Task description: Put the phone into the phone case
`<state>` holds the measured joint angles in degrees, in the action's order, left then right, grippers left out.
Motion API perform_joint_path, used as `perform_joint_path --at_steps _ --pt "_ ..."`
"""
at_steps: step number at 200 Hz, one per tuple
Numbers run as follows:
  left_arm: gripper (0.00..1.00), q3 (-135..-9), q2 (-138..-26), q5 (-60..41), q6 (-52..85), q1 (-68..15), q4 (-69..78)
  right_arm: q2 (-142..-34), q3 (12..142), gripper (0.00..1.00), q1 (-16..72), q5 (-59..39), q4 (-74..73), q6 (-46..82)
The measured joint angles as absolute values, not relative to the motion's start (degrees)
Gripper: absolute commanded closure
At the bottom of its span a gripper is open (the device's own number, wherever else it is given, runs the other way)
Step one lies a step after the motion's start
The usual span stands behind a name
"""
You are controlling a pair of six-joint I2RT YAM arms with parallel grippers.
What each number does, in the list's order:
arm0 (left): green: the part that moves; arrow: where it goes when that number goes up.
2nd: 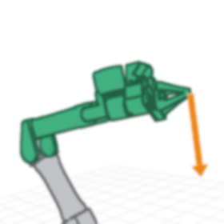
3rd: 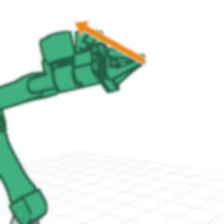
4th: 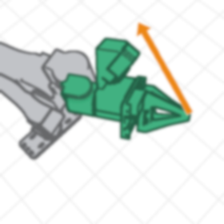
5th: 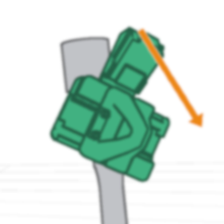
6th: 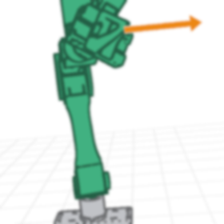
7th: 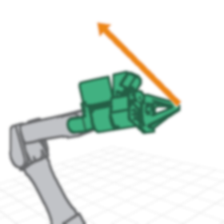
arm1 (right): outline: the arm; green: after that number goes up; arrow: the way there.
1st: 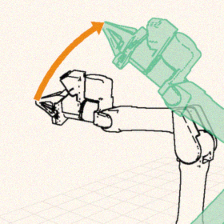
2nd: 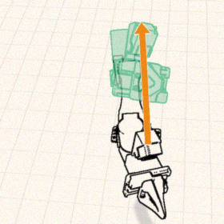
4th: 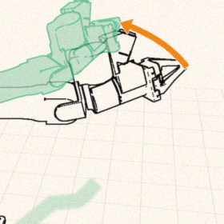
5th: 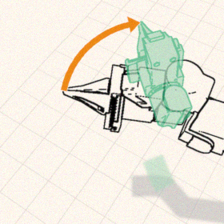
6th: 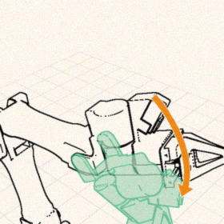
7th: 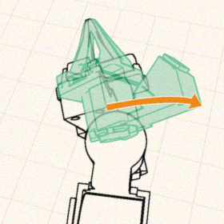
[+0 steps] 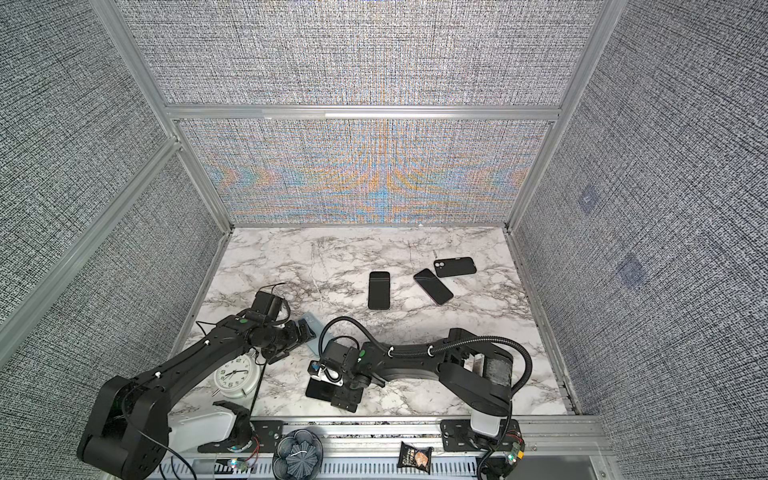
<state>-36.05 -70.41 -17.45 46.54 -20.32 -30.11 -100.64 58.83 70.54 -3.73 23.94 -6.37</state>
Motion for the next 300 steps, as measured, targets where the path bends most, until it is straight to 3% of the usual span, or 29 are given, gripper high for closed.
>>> perform_joint_path --at_steps 94,208,300 --pt "0.01 -35.55 -68.84 -17.52 46.54 -19.79 -30.44 -102.91 60.97 0.09 71.68 -2.09 24.62 -7.44" --pt "0.02 -35.33 -71.37 -20.08 46.37 -19.62 -29.80 -101.73 60.12 0.28 68.75 -2.90 25.08 -5.28" --pt "0.14 -32.51 -71.26 -29.67 45.04 -19.51 -26.04 -95.74 50.68 0.33 65.17 -4.25 14.90 -1.93"
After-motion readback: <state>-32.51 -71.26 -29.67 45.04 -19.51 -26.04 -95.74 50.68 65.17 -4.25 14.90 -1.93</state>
